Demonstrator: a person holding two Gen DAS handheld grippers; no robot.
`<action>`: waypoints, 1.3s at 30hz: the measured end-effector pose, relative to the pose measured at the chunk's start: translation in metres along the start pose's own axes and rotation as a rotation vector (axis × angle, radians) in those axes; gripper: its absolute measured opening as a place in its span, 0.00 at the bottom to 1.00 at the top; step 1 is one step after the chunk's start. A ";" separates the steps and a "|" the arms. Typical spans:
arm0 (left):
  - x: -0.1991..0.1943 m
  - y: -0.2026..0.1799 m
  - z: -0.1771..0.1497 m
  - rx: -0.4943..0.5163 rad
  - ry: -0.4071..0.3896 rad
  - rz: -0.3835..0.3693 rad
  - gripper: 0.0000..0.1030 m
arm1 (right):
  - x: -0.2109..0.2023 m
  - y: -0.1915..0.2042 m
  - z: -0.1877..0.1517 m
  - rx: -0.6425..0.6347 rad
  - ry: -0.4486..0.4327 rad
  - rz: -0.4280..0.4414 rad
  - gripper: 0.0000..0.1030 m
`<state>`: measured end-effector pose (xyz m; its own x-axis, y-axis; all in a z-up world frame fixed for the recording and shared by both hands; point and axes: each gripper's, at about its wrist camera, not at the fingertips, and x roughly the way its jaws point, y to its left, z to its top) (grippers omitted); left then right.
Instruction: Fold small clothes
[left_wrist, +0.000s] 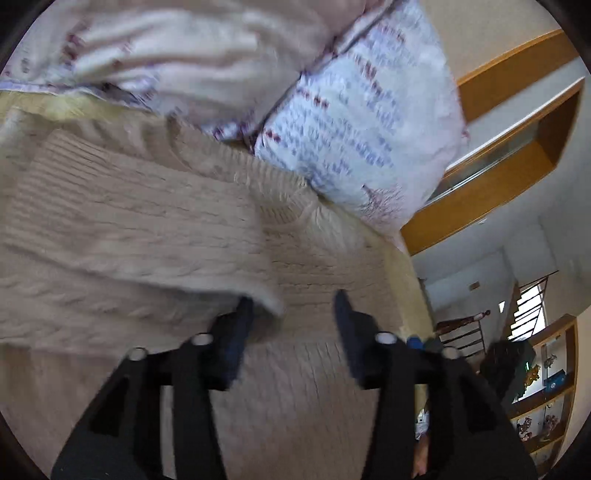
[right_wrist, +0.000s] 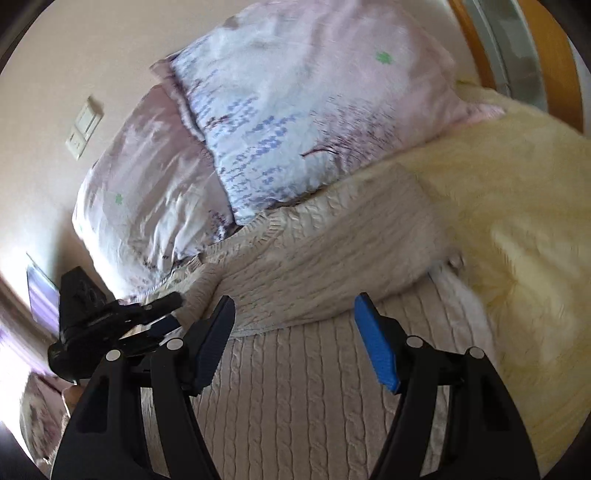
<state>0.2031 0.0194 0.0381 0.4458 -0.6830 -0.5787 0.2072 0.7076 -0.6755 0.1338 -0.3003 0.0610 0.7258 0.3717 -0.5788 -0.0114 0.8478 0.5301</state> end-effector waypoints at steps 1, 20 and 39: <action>-0.011 0.003 0.000 0.003 -0.018 0.008 0.52 | 0.001 0.009 0.006 -0.045 0.006 0.012 0.66; -0.091 0.123 -0.016 -0.198 -0.155 0.164 0.22 | 0.170 0.239 -0.060 -0.826 0.289 0.129 0.41; -0.091 0.125 -0.017 -0.197 -0.160 0.137 0.27 | 0.047 0.059 0.002 -0.054 -0.055 -0.084 0.05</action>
<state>0.1733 0.1663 -0.0016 0.5928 -0.5352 -0.6018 -0.0306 0.7317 -0.6809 0.1684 -0.2338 0.0660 0.7622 0.2790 -0.5841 0.0144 0.8949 0.4461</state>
